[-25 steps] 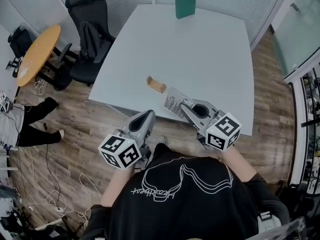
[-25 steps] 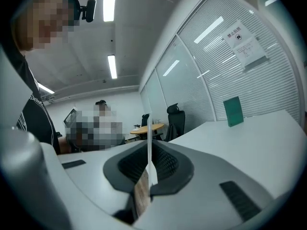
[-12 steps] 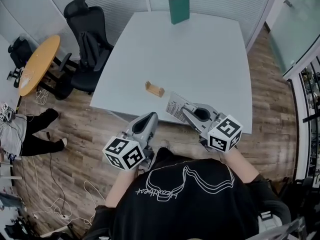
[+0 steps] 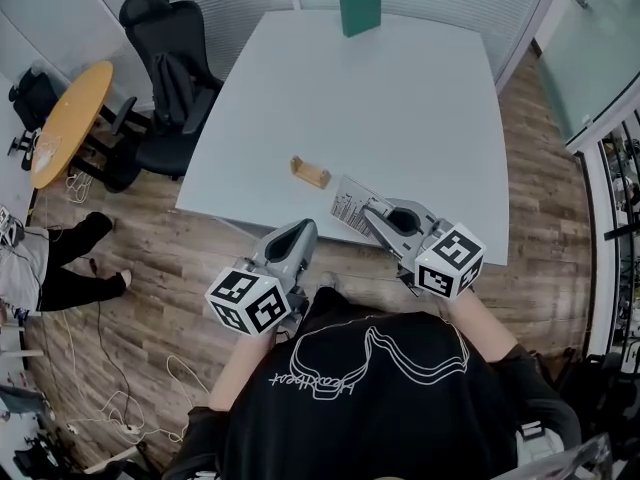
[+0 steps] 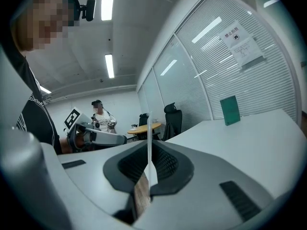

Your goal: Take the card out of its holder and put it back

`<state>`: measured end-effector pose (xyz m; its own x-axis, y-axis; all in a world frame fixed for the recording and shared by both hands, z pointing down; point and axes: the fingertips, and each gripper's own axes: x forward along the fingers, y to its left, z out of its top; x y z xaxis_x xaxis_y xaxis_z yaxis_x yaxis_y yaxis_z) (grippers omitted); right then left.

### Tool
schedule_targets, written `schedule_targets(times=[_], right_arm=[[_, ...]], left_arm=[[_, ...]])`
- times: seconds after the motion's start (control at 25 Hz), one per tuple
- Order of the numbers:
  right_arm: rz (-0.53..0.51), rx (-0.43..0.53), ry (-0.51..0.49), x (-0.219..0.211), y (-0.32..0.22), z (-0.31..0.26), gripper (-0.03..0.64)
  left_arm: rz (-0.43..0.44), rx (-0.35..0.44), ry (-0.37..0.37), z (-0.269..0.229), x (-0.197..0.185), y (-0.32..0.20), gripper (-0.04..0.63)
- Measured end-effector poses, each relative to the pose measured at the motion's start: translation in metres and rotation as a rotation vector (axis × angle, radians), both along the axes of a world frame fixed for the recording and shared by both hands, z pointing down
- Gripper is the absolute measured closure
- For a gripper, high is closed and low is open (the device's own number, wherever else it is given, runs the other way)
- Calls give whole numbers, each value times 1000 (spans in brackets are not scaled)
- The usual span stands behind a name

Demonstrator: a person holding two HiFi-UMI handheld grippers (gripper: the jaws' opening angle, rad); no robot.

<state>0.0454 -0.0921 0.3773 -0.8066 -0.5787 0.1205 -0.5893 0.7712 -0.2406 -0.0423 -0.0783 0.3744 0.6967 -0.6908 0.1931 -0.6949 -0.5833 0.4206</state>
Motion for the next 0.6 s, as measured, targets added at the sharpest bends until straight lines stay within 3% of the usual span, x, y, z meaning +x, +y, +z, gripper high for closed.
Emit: schedule_targets(times=[0.6], right_arm=[[24,-19,31,-31,-90,22,594]], left_arm=[[15,-95,18,26,-28,-58,583]])
